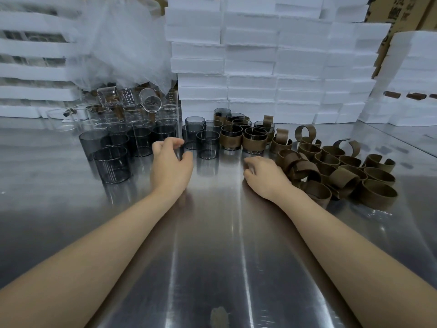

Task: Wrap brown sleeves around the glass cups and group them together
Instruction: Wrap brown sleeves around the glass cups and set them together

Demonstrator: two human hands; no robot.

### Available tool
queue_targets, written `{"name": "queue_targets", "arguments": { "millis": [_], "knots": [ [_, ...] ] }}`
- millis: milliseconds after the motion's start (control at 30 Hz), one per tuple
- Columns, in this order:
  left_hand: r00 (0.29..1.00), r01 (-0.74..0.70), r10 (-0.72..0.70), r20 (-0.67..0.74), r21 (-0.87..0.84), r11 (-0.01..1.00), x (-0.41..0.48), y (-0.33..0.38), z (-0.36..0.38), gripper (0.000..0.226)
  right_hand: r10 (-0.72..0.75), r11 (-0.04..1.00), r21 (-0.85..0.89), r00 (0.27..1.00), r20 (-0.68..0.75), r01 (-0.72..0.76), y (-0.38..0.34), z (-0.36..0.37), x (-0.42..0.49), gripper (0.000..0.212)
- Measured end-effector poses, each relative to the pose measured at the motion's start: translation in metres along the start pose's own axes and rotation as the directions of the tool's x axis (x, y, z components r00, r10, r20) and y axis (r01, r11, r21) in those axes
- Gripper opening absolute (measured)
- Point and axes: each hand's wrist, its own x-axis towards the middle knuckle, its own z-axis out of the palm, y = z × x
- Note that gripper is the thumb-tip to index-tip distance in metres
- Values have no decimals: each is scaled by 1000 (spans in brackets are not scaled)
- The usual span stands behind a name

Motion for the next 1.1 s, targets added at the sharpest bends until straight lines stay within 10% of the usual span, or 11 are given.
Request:
{"name": "queue_targets", "arguments": {
  "millis": [400,767,1100],
  "knots": [
    [855,-270,355,377,-261,927,-25,17,8,24,-234,814,561,969,84,149,-20,-2,-10,83],
    [847,21,185,498,-380,925,-20,16,10,39,-179,735,615,956,-231,286,-22,-2,-12,74],
    [810,251,107,577,-506,825,-16,14,10,30,-198,677,680,960,-201,282,-26,-5,-14,77]
  ]
}}
